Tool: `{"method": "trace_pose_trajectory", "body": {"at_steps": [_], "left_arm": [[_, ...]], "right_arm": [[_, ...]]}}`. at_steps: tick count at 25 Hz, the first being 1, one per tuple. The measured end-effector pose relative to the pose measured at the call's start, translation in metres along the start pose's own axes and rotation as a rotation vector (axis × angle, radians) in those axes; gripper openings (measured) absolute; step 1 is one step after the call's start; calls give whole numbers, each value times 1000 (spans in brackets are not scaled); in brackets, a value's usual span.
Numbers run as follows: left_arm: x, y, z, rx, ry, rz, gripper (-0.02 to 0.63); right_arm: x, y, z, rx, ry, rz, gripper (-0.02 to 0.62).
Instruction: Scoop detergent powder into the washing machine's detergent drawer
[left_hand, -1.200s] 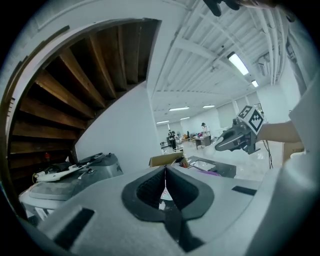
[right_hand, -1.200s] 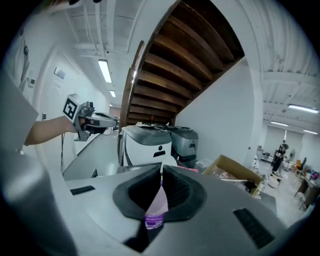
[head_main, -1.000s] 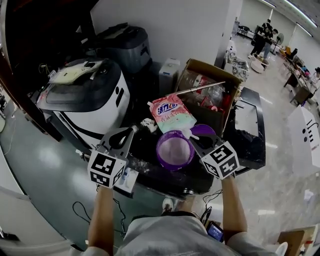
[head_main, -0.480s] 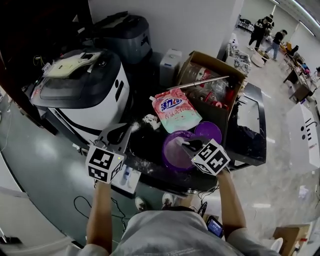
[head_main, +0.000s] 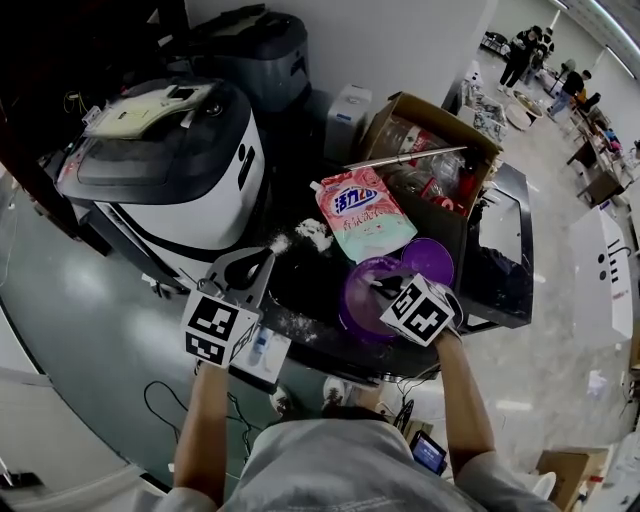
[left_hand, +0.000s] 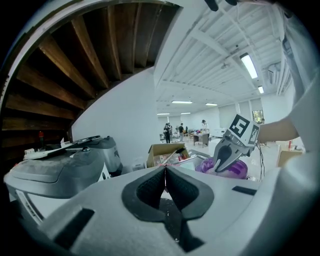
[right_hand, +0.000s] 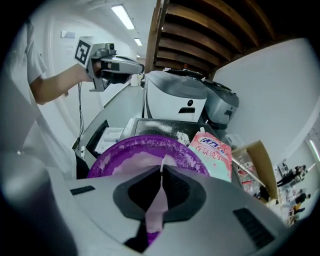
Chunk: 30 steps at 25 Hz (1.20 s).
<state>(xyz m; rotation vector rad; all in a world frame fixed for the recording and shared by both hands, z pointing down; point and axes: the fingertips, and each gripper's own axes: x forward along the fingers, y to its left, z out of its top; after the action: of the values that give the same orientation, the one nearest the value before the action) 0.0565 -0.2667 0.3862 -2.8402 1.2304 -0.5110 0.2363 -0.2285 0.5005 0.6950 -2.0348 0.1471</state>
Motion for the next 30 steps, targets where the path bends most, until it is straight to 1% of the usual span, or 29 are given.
{"method": "trace_pose_trajectory", "body": {"at_steps": [3, 7, 9, 19, 23, 26, 30], "left_arm": [[1, 4, -4, -10, 3, -6, 11], [2, 10, -9, -17, 8, -13, 11], [3, 11, -12, -17, 11, -18, 11], [4, 23, -19, -25, 25, -20, 11], [5, 25, -20, -27, 28, -24, 11], [6, 25, -21, -30, 25, -25, 11], [7, 26, -18, -31, 17, -27, 11]], "right_arm": [[6, -1, 3, -57, 34, 4, 6], [16, 2, -2, -132, 122, 17, 6], [21, 4, -4, -149, 144, 24, 6], [31, 18, -9, -124, 168, 149, 6], [33, 23, -10, -96, 163, 185, 6], [33, 27, -13, -74, 179, 219, 8], [32, 31, -14, -71, 185, 245, 8]]}}
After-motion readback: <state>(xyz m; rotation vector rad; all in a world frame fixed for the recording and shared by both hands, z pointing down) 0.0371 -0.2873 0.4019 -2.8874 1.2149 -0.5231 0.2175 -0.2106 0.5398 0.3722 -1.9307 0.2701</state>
